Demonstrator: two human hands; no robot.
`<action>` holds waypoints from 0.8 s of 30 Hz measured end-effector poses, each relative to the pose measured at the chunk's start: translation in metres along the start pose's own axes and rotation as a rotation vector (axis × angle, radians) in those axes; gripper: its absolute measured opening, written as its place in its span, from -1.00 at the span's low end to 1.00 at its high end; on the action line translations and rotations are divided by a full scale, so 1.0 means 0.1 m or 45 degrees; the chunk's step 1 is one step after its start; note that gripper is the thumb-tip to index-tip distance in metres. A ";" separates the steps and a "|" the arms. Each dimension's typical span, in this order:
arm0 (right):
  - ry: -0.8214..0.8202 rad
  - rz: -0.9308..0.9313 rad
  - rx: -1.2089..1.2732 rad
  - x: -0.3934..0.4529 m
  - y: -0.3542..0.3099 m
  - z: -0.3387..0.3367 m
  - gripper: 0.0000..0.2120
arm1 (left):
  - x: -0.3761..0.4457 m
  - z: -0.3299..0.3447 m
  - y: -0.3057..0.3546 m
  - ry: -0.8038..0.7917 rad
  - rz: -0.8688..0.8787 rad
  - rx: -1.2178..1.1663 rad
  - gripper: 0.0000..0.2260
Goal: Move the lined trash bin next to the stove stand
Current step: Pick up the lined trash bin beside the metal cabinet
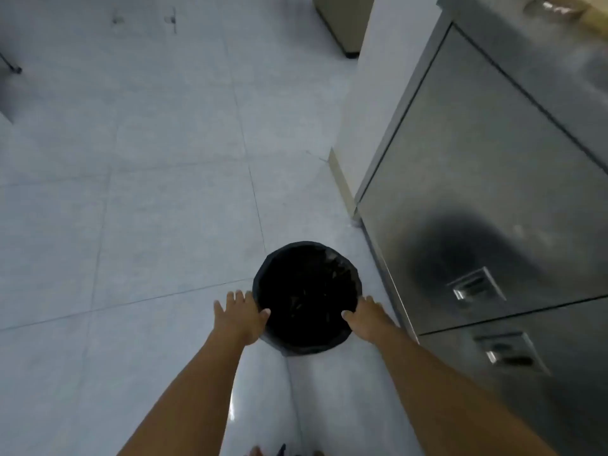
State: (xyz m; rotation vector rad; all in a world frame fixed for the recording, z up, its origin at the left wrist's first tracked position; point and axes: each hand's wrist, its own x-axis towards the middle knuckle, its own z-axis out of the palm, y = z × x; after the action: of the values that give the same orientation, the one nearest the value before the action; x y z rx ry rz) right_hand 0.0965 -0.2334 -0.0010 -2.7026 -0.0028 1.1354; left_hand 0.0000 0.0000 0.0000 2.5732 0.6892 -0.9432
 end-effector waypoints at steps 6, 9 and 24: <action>0.104 0.112 0.180 0.73 0.12 0.52 -0.22 | 0.73 0.68 -0.10 -0.020 -0.168 -0.096 -0.30; 0.156 0.135 0.432 0.98 0.11 0.65 -0.18 | 0.99 0.84 -0.17 -0.189 -0.179 -0.492 -0.27; 0.310 0.158 0.488 0.15 -0.31 -0.15 -0.33 | 0.24 -0.27 -0.10 -0.088 -0.085 -1.095 -0.55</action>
State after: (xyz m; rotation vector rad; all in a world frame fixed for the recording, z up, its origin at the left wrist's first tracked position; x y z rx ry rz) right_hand 0.1201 -0.2048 0.0043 -2.4969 0.3837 0.7354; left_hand 0.0242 0.0285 0.0028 1.7589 0.9128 -0.5621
